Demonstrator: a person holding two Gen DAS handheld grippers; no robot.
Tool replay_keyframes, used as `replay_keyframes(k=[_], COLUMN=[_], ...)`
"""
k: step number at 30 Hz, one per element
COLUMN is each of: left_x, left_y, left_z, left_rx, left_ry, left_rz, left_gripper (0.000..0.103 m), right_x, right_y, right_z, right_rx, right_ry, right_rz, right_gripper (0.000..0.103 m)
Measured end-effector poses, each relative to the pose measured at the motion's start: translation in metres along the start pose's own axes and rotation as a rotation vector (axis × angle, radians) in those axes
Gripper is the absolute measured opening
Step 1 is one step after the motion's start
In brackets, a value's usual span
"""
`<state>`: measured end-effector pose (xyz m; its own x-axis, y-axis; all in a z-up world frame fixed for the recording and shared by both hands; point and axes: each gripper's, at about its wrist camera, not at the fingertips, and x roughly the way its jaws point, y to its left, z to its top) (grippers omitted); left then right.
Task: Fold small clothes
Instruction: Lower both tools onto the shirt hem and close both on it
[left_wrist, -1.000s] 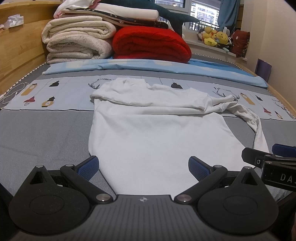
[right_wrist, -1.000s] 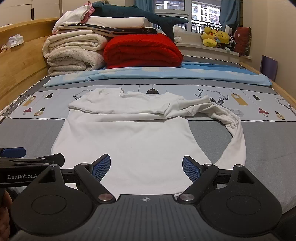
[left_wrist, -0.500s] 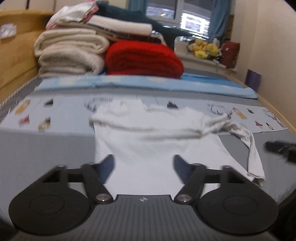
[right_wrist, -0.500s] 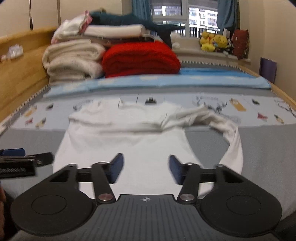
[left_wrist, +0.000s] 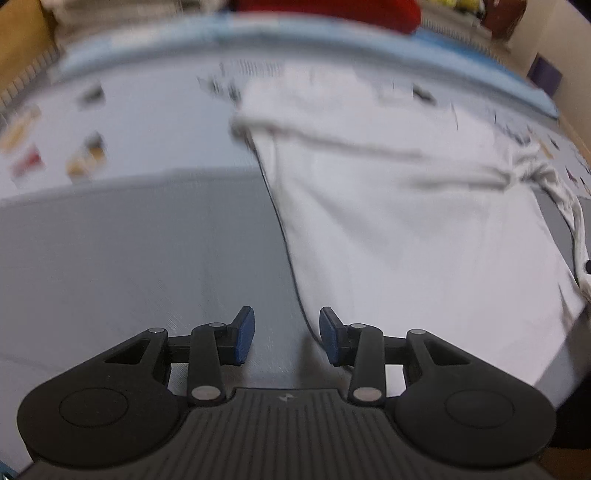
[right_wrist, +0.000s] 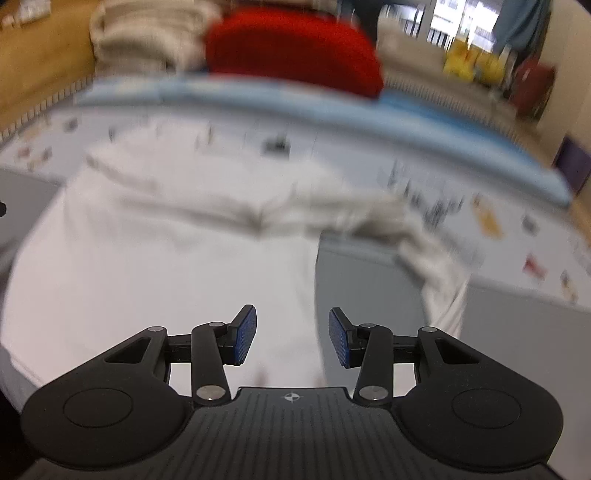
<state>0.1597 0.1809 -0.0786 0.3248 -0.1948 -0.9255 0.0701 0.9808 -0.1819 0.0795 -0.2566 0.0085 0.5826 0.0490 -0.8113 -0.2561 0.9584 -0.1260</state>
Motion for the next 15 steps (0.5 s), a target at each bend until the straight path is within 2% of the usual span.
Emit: replay_keyframes(k=[2,5,7,12,13,14,15], left_x=[0.005,0.017,0.019,0.016,0.007,-0.010,-0.032], left_y=[-0.005,-0.010,-0.018,-0.035,-0.037,-0.037,-0.033], left_z=[0.004,0.004,0.002,-0.001,0.002,0.009,0.016], left_rx=[0.045,0.122,0.177,0.260,0.237,0.177,0.098], left_ry=[0.021,0.068,0.089,0.074,0.026,-0.052,-0.159], left_rz=[-0.010,0.063,0.091,0.076,0.029,-0.069,-0.214], left_gripper=[0.043,0.043,0.043,0.042,0.038,0.031,0.032], right_x=[0.015,0.036,0.044,0.062,0.064,0.065,0.066], right_y=[0.011,0.017,0.014,0.005,0.003,0.004,0.005], right_z=[-0.005,-0.009,-0.009,-0.013,-0.012,-0.012,-0.011], right_rx=[-0.064,-0.134,-0.135,-0.104,-0.112,-0.121,-0.122], right_ry=[0.050,0.138,0.184,0.288,0.298,0.296,0.293], right_rz=[-0.013,-0.033,-0.053,-0.067,-0.067,-0.067,-0.064], right_gripper=[0.047,0.047,0.047,0.047,0.047,0.047,0.047])
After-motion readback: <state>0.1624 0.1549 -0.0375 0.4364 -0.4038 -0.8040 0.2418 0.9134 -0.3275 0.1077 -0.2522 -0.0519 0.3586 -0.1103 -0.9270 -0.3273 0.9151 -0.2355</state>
